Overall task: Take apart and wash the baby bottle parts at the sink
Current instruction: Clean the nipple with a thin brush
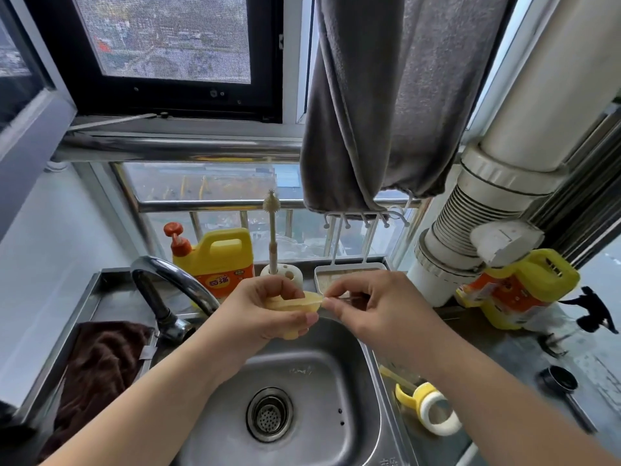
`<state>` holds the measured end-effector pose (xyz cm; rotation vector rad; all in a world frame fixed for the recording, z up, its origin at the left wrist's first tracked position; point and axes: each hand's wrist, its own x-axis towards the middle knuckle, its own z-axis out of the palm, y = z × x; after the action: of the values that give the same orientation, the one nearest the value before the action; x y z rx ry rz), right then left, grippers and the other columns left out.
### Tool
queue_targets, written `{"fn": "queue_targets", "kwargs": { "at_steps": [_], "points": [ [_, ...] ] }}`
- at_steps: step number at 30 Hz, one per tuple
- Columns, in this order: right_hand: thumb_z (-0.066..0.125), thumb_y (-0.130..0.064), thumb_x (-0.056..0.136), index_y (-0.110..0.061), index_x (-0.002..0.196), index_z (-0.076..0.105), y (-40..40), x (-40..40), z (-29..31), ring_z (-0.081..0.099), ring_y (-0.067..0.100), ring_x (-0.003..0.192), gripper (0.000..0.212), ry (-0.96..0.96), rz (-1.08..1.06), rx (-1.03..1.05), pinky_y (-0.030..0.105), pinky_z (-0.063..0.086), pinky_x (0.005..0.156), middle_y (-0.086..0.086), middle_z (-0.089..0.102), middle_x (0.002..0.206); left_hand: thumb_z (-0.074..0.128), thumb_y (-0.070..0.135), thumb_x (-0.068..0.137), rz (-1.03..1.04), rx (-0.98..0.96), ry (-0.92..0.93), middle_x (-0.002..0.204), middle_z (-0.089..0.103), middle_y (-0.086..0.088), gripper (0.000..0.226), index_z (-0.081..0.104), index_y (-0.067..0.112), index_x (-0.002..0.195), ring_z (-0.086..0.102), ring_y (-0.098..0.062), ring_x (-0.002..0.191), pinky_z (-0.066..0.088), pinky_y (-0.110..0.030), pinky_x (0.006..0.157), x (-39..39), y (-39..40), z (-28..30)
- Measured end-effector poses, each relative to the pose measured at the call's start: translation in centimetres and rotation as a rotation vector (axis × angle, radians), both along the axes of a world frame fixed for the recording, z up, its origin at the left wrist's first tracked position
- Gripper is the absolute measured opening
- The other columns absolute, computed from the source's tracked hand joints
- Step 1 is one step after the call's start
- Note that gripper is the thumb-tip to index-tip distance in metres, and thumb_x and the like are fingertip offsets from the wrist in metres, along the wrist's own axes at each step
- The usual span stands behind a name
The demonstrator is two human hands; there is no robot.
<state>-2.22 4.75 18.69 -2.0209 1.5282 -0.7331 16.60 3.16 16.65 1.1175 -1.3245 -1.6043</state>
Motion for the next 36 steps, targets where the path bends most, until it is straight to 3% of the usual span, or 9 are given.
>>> {"fn": "queue_targets", "kwargs": {
  "at_steps": [4,9,15,20,23,25,29,33,36],
  "points": [
    [0.071,-0.033,0.081,-0.03,0.073,0.068,-0.1,-1.4,0.1,0.047,0.006,0.048,0.009,-0.028,-0.071,0.041,0.03,0.042,0.051,-0.013,0.056,0.055,0.088,0.003,0.052,-0.004,-0.012,0.018,0.073,0.065,-0.008,0.025,0.068,0.011,0.063,0.065,-0.019,0.066,0.054,-0.024,0.058,0.6,0.0,0.2],
    [0.07,-0.032,0.082,-0.031,0.075,0.07,0.0,-0.3,0.2,0.046,0.004,0.05,0.007,0.016,-0.023,-0.002,0.02,0.031,0.052,-0.018,0.052,0.051,0.092,0.015,0.052,-0.011,-0.042,-0.028,0.074,0.063,-0.011,0.029,0.065,0.016,0.063,0.062,-0.023,0.067,0.052,-0.027,0.059,0.7,0.0,0.0],
    [0.071,-0.031,0.081,-0.035,0.069,0.067,-0.2,-0.9,0.2,0.044,0.006,0.048,0.013,-0.004,-0.078,0.007,0.022,0.033,0.051,-0.016,0.051,0.05,0.086,-0.002,0.052,0.0,-0.029,0.056,0.073,0.065,-0.004,0.03,0.061,0.003,0.067,0.063,-0.018,0.063,0.051,-0.023,0.053,1.2,0.1,0.3],
    [0.071,-0.032,0.082,-0.038,0.068,0.066,-0.1,-0.5,0.3,0.044,0.007,0.047,0.015,-0.023,-0.058,-0.013,0.022,0.035,0.051,-0.012,0.051,0.05,0.086,0.015,0.05,-0.004,0.001,0.134,0.081,0.062,-0.013,0.038,0.062,0.004,0.077,0.062,-0.024,0.075,0.053,-0.028,0.067,1.5,-0.1,-0.6],
    [0.07,-0.034,0.082,-0.033,0.075,0.07,0.0,-0.3,0.5,0.046,0.006,0.049,0.007,-0.007,-0.058,-0.016,0.02,0.032,0.051,-0.013,0.051,0.05,0.084,0.031,0.049,-0.008,-0.049,0.046,0.081,0.063,0.001,0.036,0.063,0.016,0.074,0.059,-0.014,0.075,0.049,-0.02,0.067,1.8,-0.2,-0.6],
    [0.07,-0.034,0.082,-0.033,0.076,0.07,0.0,-0.4,0.5,0.047,0.005,0.051,0.006,0.013,-0.063,-0.025,0.019,0.032,0.052,-0.015,0.051,0.05,0.081,0.043,0.048,-0.006,-0.118,-0.078,0.09,0.059,0.011,0.034,0.064,0.025,0.071,0.058,-0.009,0.083,0.047,-0.02,0.075,1.9,-0.3,-0.7],
    [0.069,-0.034,0.082,-0.031,0.075,0.069,0.2,-0.8,0.9,0.047,0.004,0.052,0.008,0.05,-0.054,-0.026,0.019,0.032,0.051,-0.014,0.05,0.05,0.074,0.055,0.05,0.001,-0.226,-0.269,0.105,0.044,0.01,0.033,0.068,0.035,0.075,0.052,-0.004,0.1,0.043,-0.024,0.093,2.2,-0.5,-0.9],
    [0.069,-0.034,0.083,-0.03,0.079,0.071,0.4,-0.8,1.1,0.048,0.003,0.052,0.005,0.056,-0.036,-0.004,0.02,0.033,0.052,-0.011,0.051,0.051,0.071,0.04,0.068,-0.127,-0.13,-0.182,0.107,0.063,0.007,0.017,0.068,0.035,0.085,0.063,-0.013,0.099,0.05,-0.029,0.086,2.2,0.0,-0.8],
    [0.069,-0.036,0.082,-0.033,0.082,0.07,0.5,0.0,1.1,0.049,-0.001,0.056,0.003,0.087,-0.025,-0.016,0.02,0.031,0.054,-0.018,0.053,0.053,0.074,0.039,0.067,-0.129,-0.131,-0.212,0.098,0.068,-0.006,0.025,0.068,0.032,0.091,0.064,-0.016,0.084,0.052,-0.029,0.075,1.3,0.3,-1.0]
  ]
}}
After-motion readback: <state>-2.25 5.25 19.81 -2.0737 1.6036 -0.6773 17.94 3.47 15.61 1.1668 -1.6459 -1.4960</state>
